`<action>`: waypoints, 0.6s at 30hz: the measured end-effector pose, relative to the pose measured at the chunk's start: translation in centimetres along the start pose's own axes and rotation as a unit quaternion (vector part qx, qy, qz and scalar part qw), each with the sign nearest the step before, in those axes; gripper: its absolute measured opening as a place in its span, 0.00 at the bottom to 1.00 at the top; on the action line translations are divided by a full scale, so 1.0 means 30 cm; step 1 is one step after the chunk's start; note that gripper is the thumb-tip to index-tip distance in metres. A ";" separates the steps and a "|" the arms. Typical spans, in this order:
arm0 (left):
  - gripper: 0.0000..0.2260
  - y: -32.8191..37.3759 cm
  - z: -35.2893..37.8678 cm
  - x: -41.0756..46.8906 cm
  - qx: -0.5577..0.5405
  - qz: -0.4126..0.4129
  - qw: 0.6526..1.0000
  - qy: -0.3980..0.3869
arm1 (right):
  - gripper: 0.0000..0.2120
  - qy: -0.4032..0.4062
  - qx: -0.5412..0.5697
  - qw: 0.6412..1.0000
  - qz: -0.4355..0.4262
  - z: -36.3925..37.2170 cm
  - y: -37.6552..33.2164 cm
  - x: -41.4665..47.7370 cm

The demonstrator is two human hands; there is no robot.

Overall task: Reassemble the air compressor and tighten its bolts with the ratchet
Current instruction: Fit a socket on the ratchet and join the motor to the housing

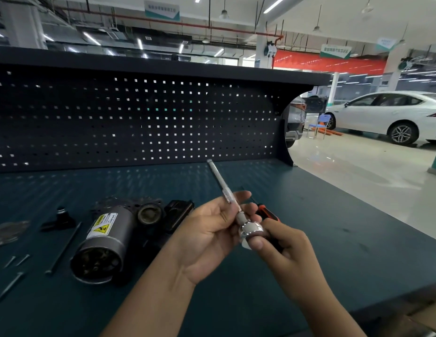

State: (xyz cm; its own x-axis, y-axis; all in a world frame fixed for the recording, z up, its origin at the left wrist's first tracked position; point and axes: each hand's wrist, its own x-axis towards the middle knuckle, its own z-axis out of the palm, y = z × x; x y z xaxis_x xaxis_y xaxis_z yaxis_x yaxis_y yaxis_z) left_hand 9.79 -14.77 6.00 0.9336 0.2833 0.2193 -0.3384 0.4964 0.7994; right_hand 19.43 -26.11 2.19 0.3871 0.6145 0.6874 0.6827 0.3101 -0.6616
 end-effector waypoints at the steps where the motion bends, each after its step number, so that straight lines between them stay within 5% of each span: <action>1: 0.13 -0.013 0.007 0.000 -0.006 -0.003 1.000 0.000 | 0.20 0.004 0.011 1.000 0.002 -0.006 0.014 -0.005; 4: 0.11 -0.059 0.024 0.005 -0.040 -0.013 0.999 0.007 | 0.36 0.011 0.041 0.999 0.025 -0.036 0.051 -0.016; 8: 0.10 -0.122 0.066 0.038 -0.004 -0.027 0.999 0.019 | 0.20 0.009 0.086 0.996 0.028 -0.078 0.058 -0.012; 12: 0.21 -0.120 0.080 0.096 0.119 -0.059 0.991 0.017 | 0.26 0.151 0.177 0.960 0.155 -0.135 0.117 0.043; 15: 0.13 -0.072 -0.008 0.144 0.200 -0.041 0.968 0.147 | 0.28 0.179 0.326 0.902 0.218 -0.148 0.172 0.105; 18: 0.09 -0.080 -0.126 0.175 0.336 -0.025 0.909 0.245 | 0.29 0.169 0.428 0.856 0.236 -0.150 0.227 0.144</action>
State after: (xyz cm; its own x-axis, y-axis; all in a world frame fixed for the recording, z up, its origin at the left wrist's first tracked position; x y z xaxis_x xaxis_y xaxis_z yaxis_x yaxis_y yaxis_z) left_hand 15.07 -11.38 3.12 0.7255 0.6876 0.0299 0.0047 -0.0484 0.9988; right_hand 28.52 -24.61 1.99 0.7505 0.6177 0.2350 -0.2473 0.5922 -0.7669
